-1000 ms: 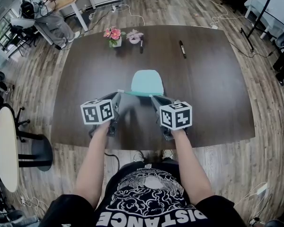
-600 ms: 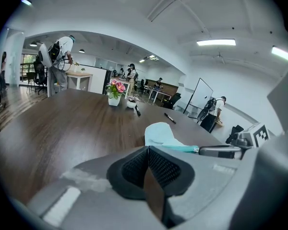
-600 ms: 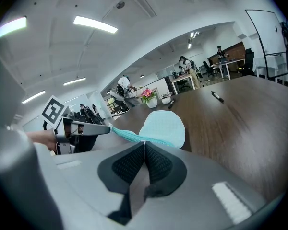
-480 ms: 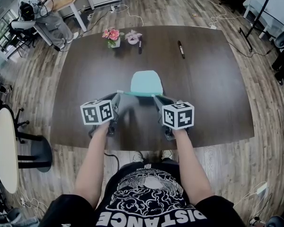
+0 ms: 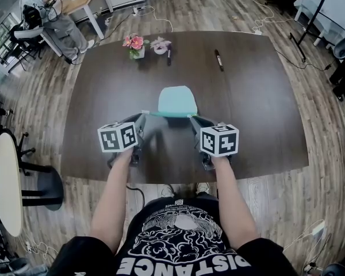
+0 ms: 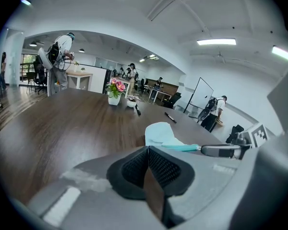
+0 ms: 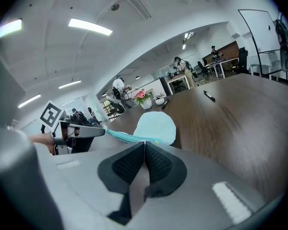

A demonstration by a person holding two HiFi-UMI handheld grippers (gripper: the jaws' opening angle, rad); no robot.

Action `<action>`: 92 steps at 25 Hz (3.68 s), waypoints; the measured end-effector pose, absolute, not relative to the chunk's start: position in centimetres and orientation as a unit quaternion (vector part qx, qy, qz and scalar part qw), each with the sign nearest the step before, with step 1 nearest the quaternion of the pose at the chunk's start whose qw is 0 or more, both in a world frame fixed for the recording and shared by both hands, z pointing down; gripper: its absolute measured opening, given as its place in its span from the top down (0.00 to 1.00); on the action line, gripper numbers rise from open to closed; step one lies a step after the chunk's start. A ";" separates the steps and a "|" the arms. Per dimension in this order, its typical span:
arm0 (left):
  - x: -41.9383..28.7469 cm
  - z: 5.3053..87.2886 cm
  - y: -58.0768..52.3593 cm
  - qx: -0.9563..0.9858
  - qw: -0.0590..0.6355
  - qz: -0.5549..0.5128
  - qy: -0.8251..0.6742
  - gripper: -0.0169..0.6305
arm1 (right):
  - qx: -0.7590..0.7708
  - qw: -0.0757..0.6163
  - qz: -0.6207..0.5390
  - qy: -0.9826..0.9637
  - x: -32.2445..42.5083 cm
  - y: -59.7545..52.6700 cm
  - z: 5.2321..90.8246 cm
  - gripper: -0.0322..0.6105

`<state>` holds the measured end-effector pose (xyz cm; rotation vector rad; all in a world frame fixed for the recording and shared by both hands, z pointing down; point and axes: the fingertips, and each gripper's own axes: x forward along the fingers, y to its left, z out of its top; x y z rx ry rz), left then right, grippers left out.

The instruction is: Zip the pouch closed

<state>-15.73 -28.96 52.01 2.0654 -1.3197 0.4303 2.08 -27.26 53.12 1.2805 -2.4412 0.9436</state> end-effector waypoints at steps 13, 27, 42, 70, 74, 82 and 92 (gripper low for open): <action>-16.0 52.5 -28.9 0.783 0.323 0.166 -0.505 0.96 | 0.445 0.112 0.328 -0.825 3.0 -27.4 53.4 0.94; -14.2 55.0 -27.5 0.786 0.331 0.209 -0.479 0.95 | 0.457 0.166 0.343 -0.803 4.0 -26.6 56.5 0.94; -13.4 57.4 -26.4 0.777 0.325 0.265 -0.469 0.95 | 0.456 0.226 0.328 -0.796 4.3 -26.3 58.1 0.94; -13.7 43.4 -32.3 0.815 0.219 0.173 -0.508 0.81 | 0.467 0.175 0.209 -0.841 3.7 -31.3 44.5 0.89; -12.9 40.4 -33.0 0.827 0.188 0.161 -0.506 0.81 | 0.474 0.155 0.178 -0.848 4.2 -31.9 40.9 0.89; -11.9 36.1 -33.4 0.844 0.142 0.137 -0.500 0.81 | 0.489 0.125 0.132 -0.853 4.9 -32.3 36.2 0.93; -12.6 33.4 -32.9 0.845 0.095 0.112 -0.514 0.95 | 0.510 0.091 0.075 -0.852 5.6 -32.0 32.3 0.95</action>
